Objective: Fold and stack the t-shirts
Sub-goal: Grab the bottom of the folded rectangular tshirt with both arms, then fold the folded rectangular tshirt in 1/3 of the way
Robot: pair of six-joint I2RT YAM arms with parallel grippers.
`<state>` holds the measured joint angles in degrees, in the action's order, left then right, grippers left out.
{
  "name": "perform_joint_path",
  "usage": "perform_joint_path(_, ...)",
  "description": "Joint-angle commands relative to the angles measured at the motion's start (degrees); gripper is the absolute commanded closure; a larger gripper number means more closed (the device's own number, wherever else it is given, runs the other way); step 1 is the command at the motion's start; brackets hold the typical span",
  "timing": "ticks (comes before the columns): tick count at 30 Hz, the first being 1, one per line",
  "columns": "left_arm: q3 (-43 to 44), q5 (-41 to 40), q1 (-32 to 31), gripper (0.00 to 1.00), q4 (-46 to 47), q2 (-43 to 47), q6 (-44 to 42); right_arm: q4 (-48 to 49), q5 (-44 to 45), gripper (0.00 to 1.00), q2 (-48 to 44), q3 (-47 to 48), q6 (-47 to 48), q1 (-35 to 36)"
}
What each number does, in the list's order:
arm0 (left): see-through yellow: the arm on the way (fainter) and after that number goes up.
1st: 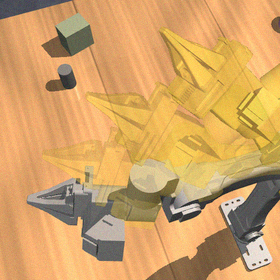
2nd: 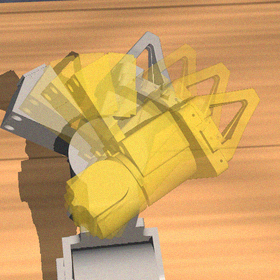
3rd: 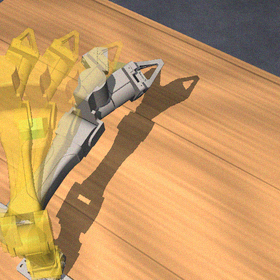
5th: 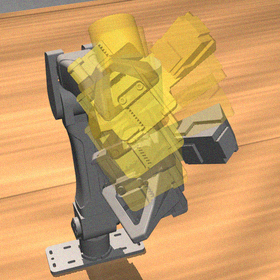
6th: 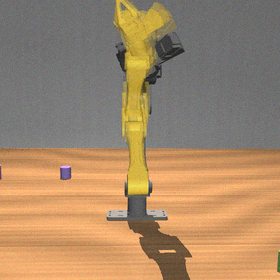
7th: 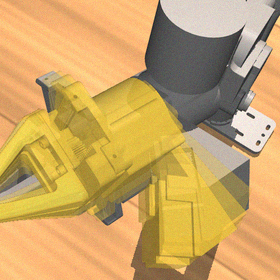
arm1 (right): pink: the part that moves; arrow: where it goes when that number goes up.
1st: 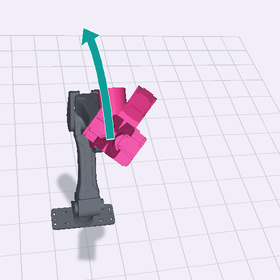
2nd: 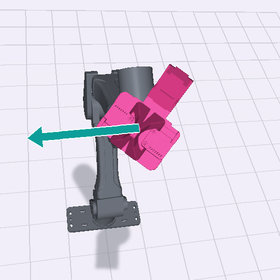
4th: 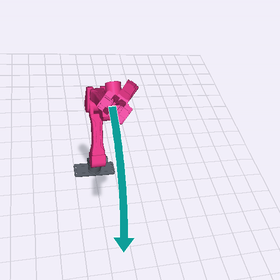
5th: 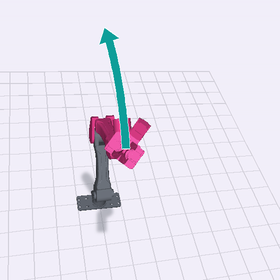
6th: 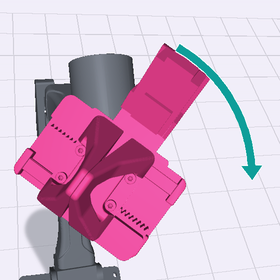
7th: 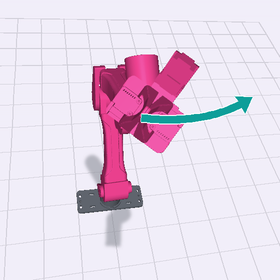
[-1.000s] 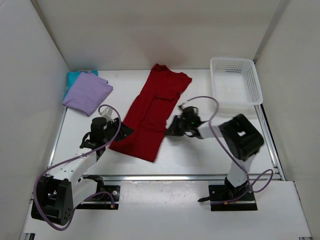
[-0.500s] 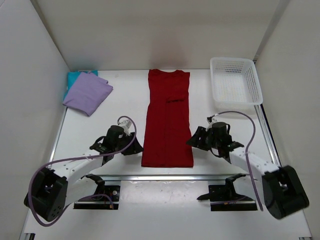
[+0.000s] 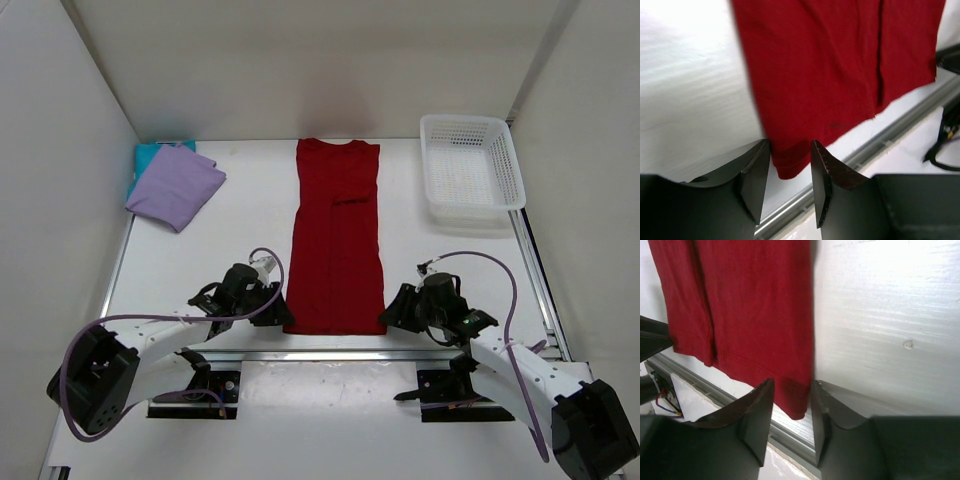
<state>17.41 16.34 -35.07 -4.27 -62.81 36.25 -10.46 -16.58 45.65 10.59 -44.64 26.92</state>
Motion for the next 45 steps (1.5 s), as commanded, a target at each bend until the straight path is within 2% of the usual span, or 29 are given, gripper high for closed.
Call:
perform_joint_path(1, -2.4, 1.3, -2.0, 0.51, -4.0, -1.2, 0.3, -2.6, -0.7, 0.67, 0.8, -1.4, -0.7, 0.5)
perform_joint_path(4, -2.6, 1.7, -2.5, 0.53, -3.6, -0.7, 0.9, -3.0, -0.5, 0.71, -0.2, -2.0, -1.6, 0.8)
perform_joint_path(6, -2.3, 2.8, -2.9, 0.58, -3.0, -1.4, 1.1, -3.3, -1.3, 0.80, -1.0, -2.3, -2.2, 0.9)
perform_joint_path(7, -2.2, 3.2, -3.1, 0.63, -3.0, -1.6, 1.1, -2.6, -1.9, 0.86, -1.3, -2.6, -1.9, 0.9)
perform_joint_path(8, -2.6, 3.4, -2.9, 0.76, -2.8, -1.9, 1.3, -2.5, -2.0, 0.91, -1.1, -2.5, -1.9, 0.9)
perform_joint_path(9, -2.6, 3.3, -3.2, 0.83, -2.8, -1.7, 1.7, -2.5, -2.0, 1.00, -1.1, -2.4, -1.8, 1.2)
perform_joint_path(11, -3.3, 2.6, -4.1, 1.00, -4.5, 0.0, 2.2, -4.0, 0.1, 1.00, -1.4, -1.6, -2.6, 2.8)
perform_joint_path(13, -3.0, 2.0, -7.1, 1.00, -9.8, 2.6, 3.1, -7.0, 1.7, 1.00, -3.6, -0.6, -5.0, 8.0)
perform_joint_path(15, -4.4, 2.9, -8.5, 1.00, -15.2, 9.5, 5.9, -11.3, 4.3, 1.00, -8.6, 0.1, -9.3, 14.2)
perform_joint_path(18, -4.4, 4.3, -7.4, 1.00, -21.3, 20.0, 8.7, -17.4, 6.5, 1.00, -14.9, 2.1, -12.8, 18.0)
perform_joint_path(21, 0.5, 6.0, -2.9, 1.00, -26.5, 24.4, 9.0, -18.9, 5.3, 1.00, -14.5, 5.2, -9.5, 15.3)
perform_joint_path(23, 4.2, 5.8, -0.2, 1.00, -25.9, 23.0, 7.3, -16.7, 1.1, 1.00, -12.0, 7.3, -5.0, 8.8)
perform_joint_path(28, 15.2, 6.0, 5.9, 1.00, -16.5, 10.2, 3.7, -8.7, -6.1, 1.00, 1.4, 15.8, 8.6, -4.6)
perform_joint_path(30, 19.1, 6.5, 8.2, 1.00, -11.5, 4.0, 2.7, -4.8, -7.3, 1.00, 10.1, 20.0, 11.3, -9.8)
perform_joint_path(36, 32.4, 4.3, 16.1, 1.00, -3.3, -17.0, 1.7, 0.6, -6.2, 1.00, 31.4, 36.8, 15.6, -14.3)
perform_joint_path(40, 41.8, 3.1, 17.4, 1.00, -2.1, -27.8, 1.7, 3.4, -7.7, 1.00, 43.3, 46.2, 16.0, -16.8)
perform_joint_path(45, 51.6, 2.7, 17.7, 1.00, -2.6, -40.8, 1.7, 5.0, -7.1, 1.00, 53.0, 54.6, 15.1, -18.2)
